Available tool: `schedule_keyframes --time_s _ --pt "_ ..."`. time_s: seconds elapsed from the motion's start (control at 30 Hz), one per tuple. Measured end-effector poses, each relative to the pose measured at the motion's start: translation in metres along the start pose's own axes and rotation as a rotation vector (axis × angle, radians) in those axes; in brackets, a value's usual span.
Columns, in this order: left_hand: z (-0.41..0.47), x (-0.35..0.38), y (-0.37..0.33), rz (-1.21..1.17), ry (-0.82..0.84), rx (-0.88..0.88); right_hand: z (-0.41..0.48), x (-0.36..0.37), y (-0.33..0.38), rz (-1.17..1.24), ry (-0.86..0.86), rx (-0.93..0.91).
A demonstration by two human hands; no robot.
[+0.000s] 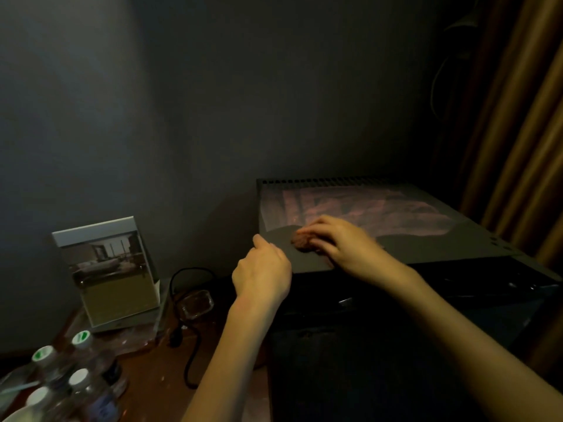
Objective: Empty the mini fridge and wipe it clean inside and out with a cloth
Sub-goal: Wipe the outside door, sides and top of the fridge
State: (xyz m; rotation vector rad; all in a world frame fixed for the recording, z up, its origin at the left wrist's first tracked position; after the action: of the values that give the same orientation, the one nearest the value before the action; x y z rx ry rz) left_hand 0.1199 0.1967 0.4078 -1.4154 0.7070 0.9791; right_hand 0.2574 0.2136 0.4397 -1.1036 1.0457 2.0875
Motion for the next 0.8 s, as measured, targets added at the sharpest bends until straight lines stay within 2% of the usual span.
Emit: schedule_keyframes --time_s 0.1,0.17,0.3,0.4,0.5,0.67,0.8 --pt "-0.001 0.002 0.001 0.018 0.001 0.001 -0.024 -0.027 -0.037 -0.050 -0.078 0.119" --pt "-0.003 0.001 -0.002 0.103 -0.014 0.026 -0.058 -0.041 -0.040 -0.065 -0.120 0.137" --pt "-0.009 -0.003 -0.024 0.266 -0.155 0.278 -0.086 -0.039 -0.012 0.005 -0.124 0.043" --pt "-0.016 -0.004 -0.042 0.097 -0.205 0.577 -0.054 -0.025 -0.003 0.010 -0.090 -0.006" --pt "-0.024 -0.004 -0.055 -0.026 -0.176 0.774 -0.024 -0.022 -0.026 -0.004 -0.061 0.032" --pt "-0.026 0.002 -0.062 -0.121 -0.080 0.922 -0.068 -0.067 -0.087 -0.087 -0.162 0.219" --pt "-0.023 0.006 -0.076 -0.261 0.046 0.973 -0.095 -0.066 -0.063 -0.105 -0.175 0.166"
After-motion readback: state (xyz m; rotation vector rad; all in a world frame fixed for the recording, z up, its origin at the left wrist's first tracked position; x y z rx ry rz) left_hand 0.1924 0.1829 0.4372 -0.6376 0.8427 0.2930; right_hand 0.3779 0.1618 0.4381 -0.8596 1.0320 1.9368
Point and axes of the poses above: each hand's wrist, its own z-axis towards the middle knuckle, its own x-axis out of the palm, y = z × x, the point moved 8 cm from there along z, towards the middle knuckle, and after that the axes turned 3 degrees about z, right-handed, at the moved point
